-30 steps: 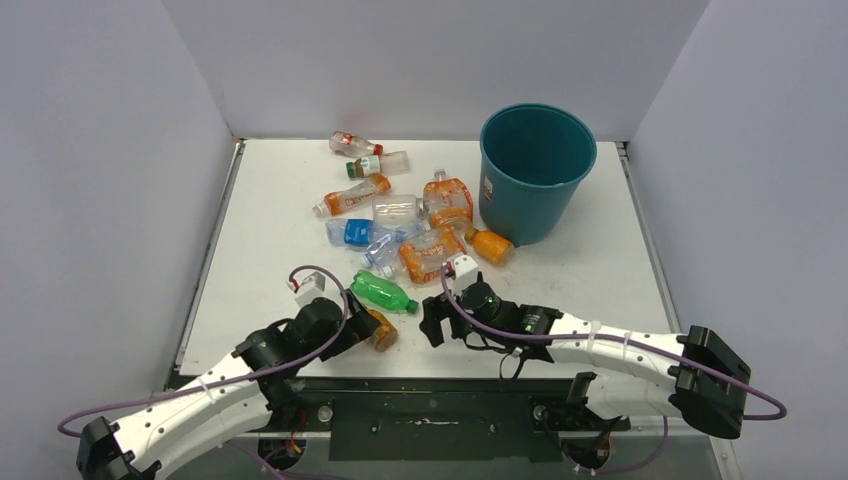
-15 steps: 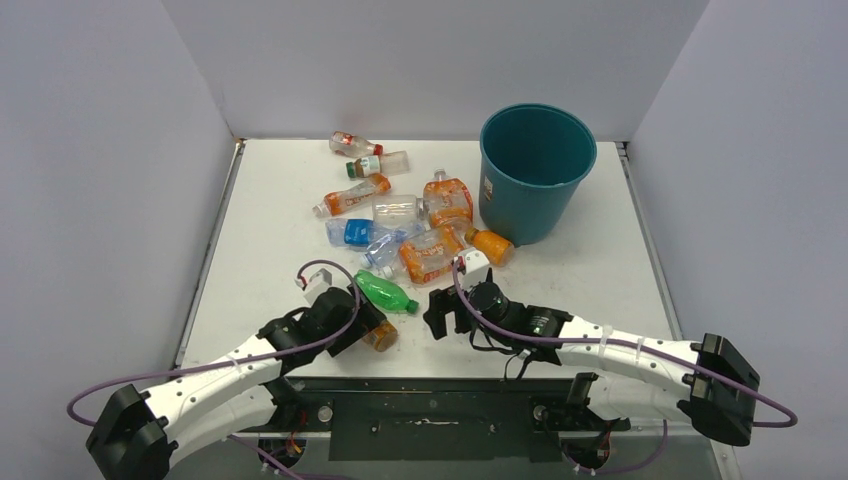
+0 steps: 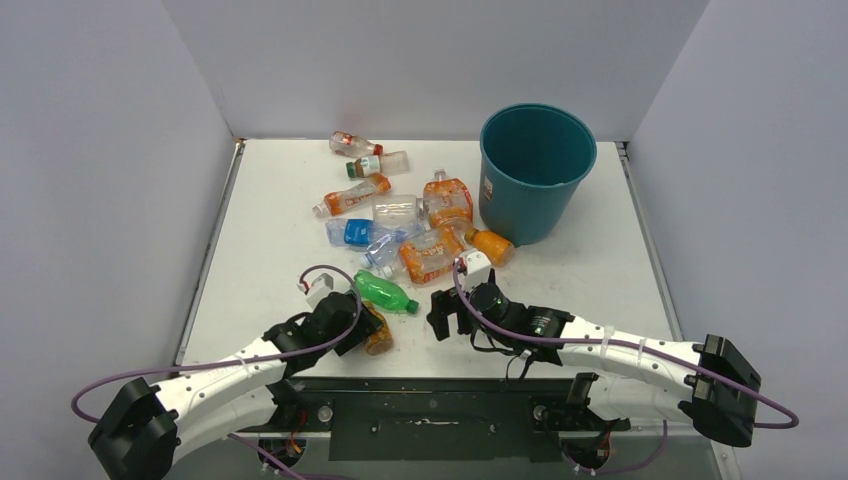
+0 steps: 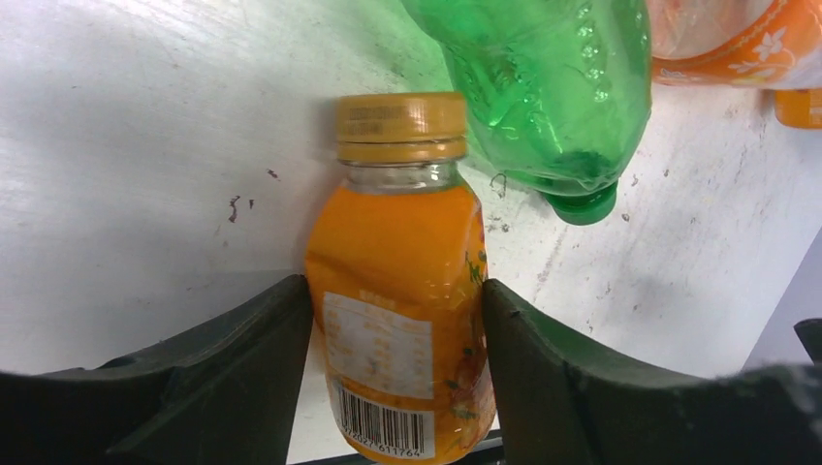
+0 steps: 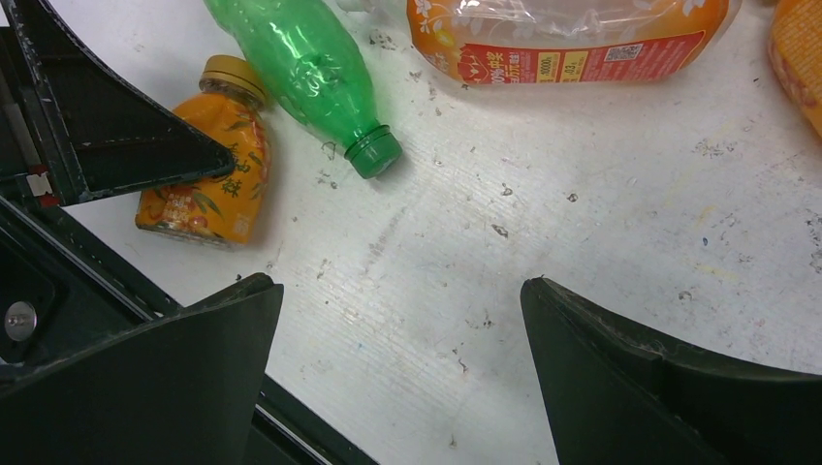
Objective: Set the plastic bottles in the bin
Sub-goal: Pick up the plastic bottle from the corner of the board.
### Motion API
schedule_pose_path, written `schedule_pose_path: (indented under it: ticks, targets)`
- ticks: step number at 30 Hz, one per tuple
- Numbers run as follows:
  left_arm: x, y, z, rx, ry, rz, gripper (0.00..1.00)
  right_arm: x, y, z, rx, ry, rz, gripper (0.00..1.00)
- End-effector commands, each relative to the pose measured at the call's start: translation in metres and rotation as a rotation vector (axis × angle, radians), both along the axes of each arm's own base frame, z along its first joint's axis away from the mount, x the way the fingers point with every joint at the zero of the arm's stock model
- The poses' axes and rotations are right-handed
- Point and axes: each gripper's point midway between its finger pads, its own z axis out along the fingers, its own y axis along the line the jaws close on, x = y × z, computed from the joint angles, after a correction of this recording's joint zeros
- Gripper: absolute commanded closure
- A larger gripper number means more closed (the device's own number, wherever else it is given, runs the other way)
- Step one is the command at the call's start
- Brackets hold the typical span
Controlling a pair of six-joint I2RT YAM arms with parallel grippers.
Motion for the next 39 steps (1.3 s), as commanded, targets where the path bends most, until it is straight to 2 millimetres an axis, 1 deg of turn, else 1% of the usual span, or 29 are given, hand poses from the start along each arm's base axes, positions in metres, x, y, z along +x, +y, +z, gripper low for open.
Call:
schedule_pose_path:
  ticks: [1,4,6,8,13,17,19,20,23,25,26,28,30,31,34,37,39]
  targets:
    - [0.006,-0.010,0.010,-0.050,-0.052,-0.033,0.44,0.005,0.008,0.026,0.041,-0.047,0.012,0.00]
    - [0.008,-0.012,0.024,-0.068,-0.091,-0.054,0.53,0.007,0.007,0.032,0.034,-0.060,0.009,0.00]
    - [0.007,-0.012,0.034,-0.075,-0.112,-0.070,0.58,0.007,0.007,0.038,0.034,-0.069,0.010,0.04]
    - [0.005,-0.012,0.046,-0.079,-0.128,-0.091,0.62,0.008,0.007,0.045,0.038,-0.078,0.013,0.05]
    - [0.001,-0.009,0.097,-0.067,-0.211,-0.167,0.71,0.007,0.014,0.073,0.082,-0.099,0.047,0.07]
    - [-0.006,-0.006,0.137,-0.038,-0.279,-0.260,0.74,0.015,0.010,0.102,0.136,-0.134,-0.020,0.08]
    - [-0.007,-0.009,0.164,-0.021,-0.368,-0.347,0.73,0.016,0.007,0.125,0.209,-0.165,-0.046,0.08]
    - [-0.006,-0.010,0.183,-0.012,-0.425,-0.380,0.73,0.015,0.008,0.138,0.255,-0.185,-0.041,0.09]
    - [-0.001,-0.009,0.224,0.049,-0.585,-0.470,0.77,0.003,0.016,0.180,0.389,-0.255,0.056,0.10]
    - [0.001,-0.014,0.253,0.089,-0.715,-0.553,0.79,-0.003,0.018,0.201,0.442,-0.275,0.092,0.10]
    - [0.002,-0.016,0.266,0.107,-0.780,-0.586,0.80,-0.005,0.019,0.212,0.466,-0.283,0.098,0.10]
    - [0.003,-0.020,0.289,0.143,-0.915,-0.648,0.88,-0.006,0.019,0.232,0.522,-0.297,0.096,0.10]
    - [0.006,-0.022,0.309,0.175,-1.046,-0.675,0.92,-0.007,0.019,0.244,0.576,-0.301,0.089,0.10]
    - [0.003,-0.027,0.319,0.169,-1.112,-0.700,0.94,-0.007,0.021,0.252,0.613,-0.309,0.092,0.10]
    - [-0.002,-0.036,0.345,0.152,-1.310,-0.732,0.96,-0.008,0.027,0.260,0.659,-0.314,0.108,0.10]
    - [-0.011,-0.043,0.354,0.119,-1.456,-0.755,0.98,-0.011,0.037,0.267,0.701,-0.314,0.144,0.10]
    - [-0.018,-0.045,0.355,0.094,-1.526,-0.765,0.99,-0.014,0.044,0.273,0.729,-0.321,0.172,0.10]
